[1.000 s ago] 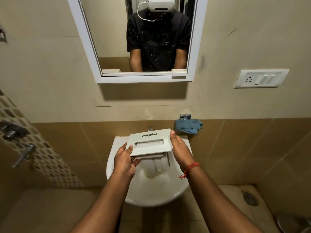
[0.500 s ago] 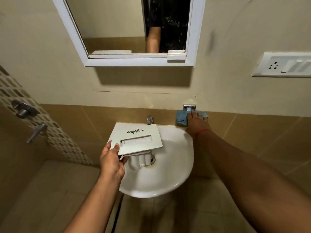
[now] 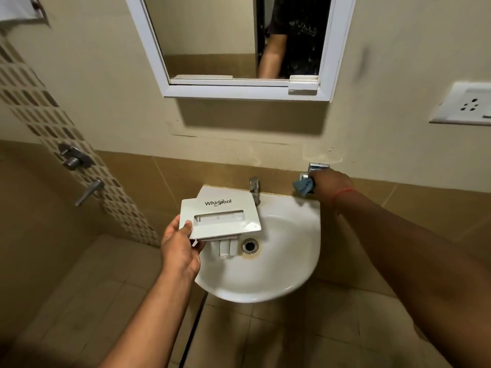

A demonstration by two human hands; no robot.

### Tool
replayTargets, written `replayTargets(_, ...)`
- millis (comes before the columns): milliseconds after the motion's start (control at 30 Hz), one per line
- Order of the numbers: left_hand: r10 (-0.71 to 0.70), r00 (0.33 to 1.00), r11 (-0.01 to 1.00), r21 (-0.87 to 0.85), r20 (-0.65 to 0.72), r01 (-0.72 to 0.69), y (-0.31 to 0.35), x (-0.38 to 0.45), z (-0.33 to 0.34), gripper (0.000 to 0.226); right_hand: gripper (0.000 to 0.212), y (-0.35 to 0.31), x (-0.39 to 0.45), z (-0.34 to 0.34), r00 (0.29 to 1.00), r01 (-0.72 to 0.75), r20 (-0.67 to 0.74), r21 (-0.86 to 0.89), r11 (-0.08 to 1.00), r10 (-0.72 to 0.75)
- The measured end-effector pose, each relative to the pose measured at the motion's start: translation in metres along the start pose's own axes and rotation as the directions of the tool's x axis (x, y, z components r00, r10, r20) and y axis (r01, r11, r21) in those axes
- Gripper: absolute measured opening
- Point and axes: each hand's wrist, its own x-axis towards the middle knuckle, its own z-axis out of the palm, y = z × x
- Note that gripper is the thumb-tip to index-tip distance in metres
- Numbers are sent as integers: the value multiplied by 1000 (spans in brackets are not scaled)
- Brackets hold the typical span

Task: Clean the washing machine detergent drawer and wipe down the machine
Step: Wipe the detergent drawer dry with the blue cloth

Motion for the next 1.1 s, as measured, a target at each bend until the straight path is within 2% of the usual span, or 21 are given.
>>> replayTargets(33,-1,1000,1000,-8,2,1,2,-1,-2,33,18,-3,-1,-4,997,-61,-30,174,983,67)
replayTargets(67,-1,1000,1000,-24,5,1,5,-2,-5,33,21,-10,-3,-8,989,-120,-31,383,916,142)
replayTargets(100,-1,1000,999,-40,9,2,8,-3,-9,33,24,-19,-6,-12,978,-173,10,607,775,210)
replayTargets(133,-2,1000,998,-59,12,2,13,-3,-14,33,22,-33,-11,-16,966,-206,76,804,558,247)
replayTargets(167,1,1000,997,-71,15,0,18,-3,-19,33,18,-49,-16,-19,949,-263,189,918,297,254)
replayTargets(200,4,1000,996,-84,17,-2,22,-3,-24,34,13,-65,-24,-18,921,-340,323,939,46,218)
replayTargets(233,12,1000,995,-100,15,-10,29,-4,-32,34,10,-84,-33,-18,888,-417,430,903,-108,162)
replayTargets(267,21,1000,993,-119,12,-20,35,-5,-40,35,11,-104,-41,-14,866,-471,491,864,-177,96)
replayTargets(367,54,998,986,-156,6,-53,60,-11,-74,36,20,-161,-63,3,846,-528,532,831,-175,-24)
replayTargets(467,86,996,980,-181,-14,-87,90,-16,-128,35,29,-233,-90,15,873,-487,470,856,-173,-132)
replayTargets(567,115,992,978,-170,-58,-123,119,-20,-191,35,29,-307,-120,19,886,-434,387,886,-162,-255)
replayTargets(700,167,975,961,-196,-150,-195,161,-34,-286,38,29,-408,-158,20,852,-403,327,908,-113,-409)
replayTargets(867,267,910,907,-237,-316,-348,216,-60,-409,36,29,-536,-205,24,773,-402,272,909,-112,-573)
replayTargets(1100,332,738,799,-241,-587,-551,263,-103,-536,39,36,-683,-251,31,572,-384,257,923,23,-779)
